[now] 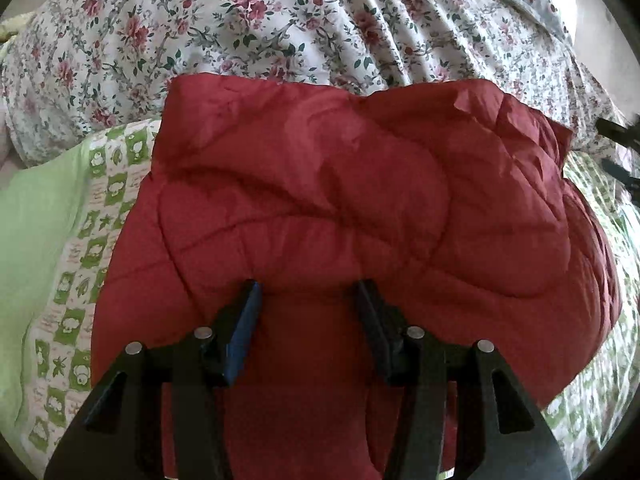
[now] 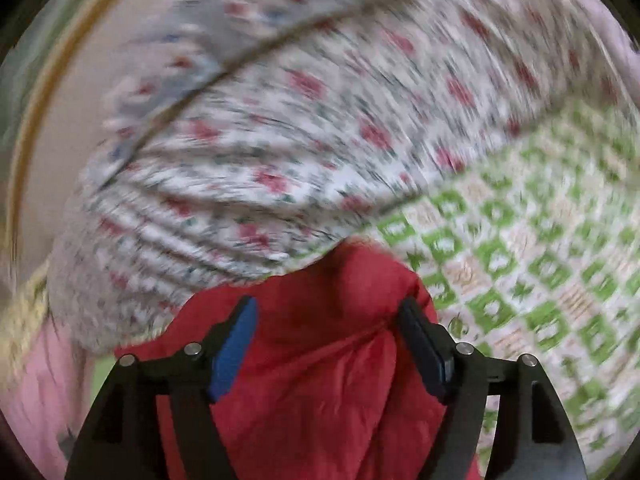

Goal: Fold large clothes

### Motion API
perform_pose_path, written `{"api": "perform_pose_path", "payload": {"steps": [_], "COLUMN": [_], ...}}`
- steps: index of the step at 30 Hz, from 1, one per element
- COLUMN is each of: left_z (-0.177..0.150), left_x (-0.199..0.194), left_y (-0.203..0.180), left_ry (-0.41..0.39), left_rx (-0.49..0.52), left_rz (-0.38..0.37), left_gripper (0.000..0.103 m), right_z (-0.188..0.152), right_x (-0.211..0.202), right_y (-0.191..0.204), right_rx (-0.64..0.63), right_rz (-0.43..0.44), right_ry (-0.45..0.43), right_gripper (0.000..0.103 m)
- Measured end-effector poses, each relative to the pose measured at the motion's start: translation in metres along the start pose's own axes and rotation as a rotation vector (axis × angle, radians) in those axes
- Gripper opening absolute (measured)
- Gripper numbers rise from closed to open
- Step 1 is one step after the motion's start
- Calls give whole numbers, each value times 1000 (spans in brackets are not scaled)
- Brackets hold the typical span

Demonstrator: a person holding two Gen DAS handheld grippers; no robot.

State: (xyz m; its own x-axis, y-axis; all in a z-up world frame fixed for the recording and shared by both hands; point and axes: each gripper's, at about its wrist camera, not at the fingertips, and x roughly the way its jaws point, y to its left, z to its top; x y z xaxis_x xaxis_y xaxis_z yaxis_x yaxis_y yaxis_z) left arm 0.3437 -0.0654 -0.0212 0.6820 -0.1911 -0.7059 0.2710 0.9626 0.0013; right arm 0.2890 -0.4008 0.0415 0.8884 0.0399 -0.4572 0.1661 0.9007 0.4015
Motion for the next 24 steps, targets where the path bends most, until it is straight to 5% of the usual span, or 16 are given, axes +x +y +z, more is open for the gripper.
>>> {"api": "perform_pose_path", "payload": {"steps": [4,7,9,12,16,24], "left_z": [2,7,11,19,20,32], "left_x": [5,5,-4,-18,8,46], "left_y": [2,3,12,36,66,63], "left_ry": [5,15,1,-40,42,90], "left_rx": [-15,-18,-41,-107,-151,-147], "left_rz": [7,3,-25,-14,0,76], "left_gripper": [50,50,50,50,50,53], "right_z": [-38,-69,-77,-72,-67,-69], "right_x": [6,33,57,69,82,96], "right_y": [49,71,63,47,32,28], "right_rx": [-289,-475,-462,-397,-292,-246], "right_rz": [25,-50,-78,-94,-71,-90], "right_ry": [125,238,329,321,328,337], "right_gripper": [76,75,77,82,84,84]}}
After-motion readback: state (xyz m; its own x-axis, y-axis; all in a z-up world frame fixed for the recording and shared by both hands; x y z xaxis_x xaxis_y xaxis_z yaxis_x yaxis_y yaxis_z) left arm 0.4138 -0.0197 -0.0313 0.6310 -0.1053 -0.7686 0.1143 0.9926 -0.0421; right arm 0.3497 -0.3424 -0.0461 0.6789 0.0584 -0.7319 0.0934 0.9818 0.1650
